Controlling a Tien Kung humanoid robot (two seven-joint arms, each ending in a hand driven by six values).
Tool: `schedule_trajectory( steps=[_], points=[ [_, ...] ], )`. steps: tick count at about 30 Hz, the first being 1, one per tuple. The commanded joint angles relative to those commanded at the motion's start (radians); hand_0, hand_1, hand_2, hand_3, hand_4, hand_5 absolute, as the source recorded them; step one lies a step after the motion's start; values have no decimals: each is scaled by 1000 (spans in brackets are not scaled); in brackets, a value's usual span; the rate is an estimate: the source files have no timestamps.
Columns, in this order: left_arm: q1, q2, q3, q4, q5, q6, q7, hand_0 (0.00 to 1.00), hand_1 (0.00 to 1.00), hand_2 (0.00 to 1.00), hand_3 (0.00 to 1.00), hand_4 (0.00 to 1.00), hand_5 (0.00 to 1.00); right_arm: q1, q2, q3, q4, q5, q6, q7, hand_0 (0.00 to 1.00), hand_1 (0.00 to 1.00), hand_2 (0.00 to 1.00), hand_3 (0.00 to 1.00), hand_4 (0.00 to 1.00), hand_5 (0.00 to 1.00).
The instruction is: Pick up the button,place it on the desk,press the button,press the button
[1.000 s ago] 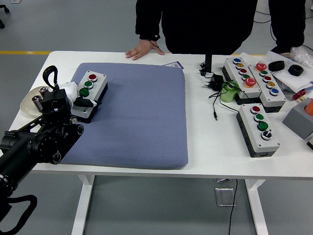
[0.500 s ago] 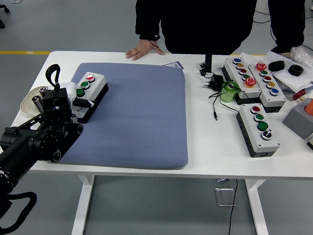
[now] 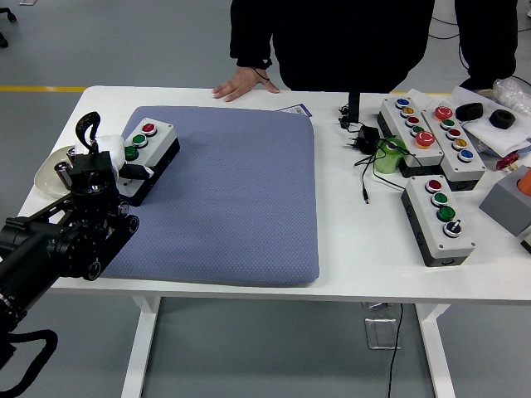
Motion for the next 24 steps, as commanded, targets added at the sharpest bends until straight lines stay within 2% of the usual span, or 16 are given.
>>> schedule_trajectory(
  steps=[2,3,7,10,13,16,19,21,24],
  points=[
    [8,17,-2,-27,-49,12,-73,184,164,176,236,427,2,0,0,0,0,2,0,0,765,733,739,593,199,154],
    [10,26,2,-40,-77,13,-118,170,154,167,228,309,2,1,0,0,0,1,0,0,765,733,739,593,199,153],
    [15,71,42,-93,-164,54,-287,170,154,167,228,309,2,2,0,2,0,1,0,0,765,733,739,593,199,153],
    [7,114,89,-142,-174,26,-417,162,145,158,228,308,2,2,0,3,0,0,0,0,765,733,738,593,199,152],
    [-5,147,131,-176,-157,0,-523,162,145,158,228,308,2,2,0,4,0,0,0,0,765,733,738,593,199,152],
    [-15,171,174,-183,-135,3,-653,170,149,163,239,330,2,1,1,4,0,1,0,0,765,733,739,593,198,155],
    [-17,185,204,-179,-131,33,-775,170,149,163,239,330,2,0,1,4,0,0,-1,-1,765,733,739,593,198,155],
    [-18,197,237,-181,-131,85,-852,166,146,161,239,351,2,-1,1,4,0,0,0,-1,765,732,738,593,199,153],
    [-12,209,266,-182,-147,163,-925,166,146,161,239,351,2,0,1,5,0,0,-1,-1,765,732,738,593,199,153]
  ],
)
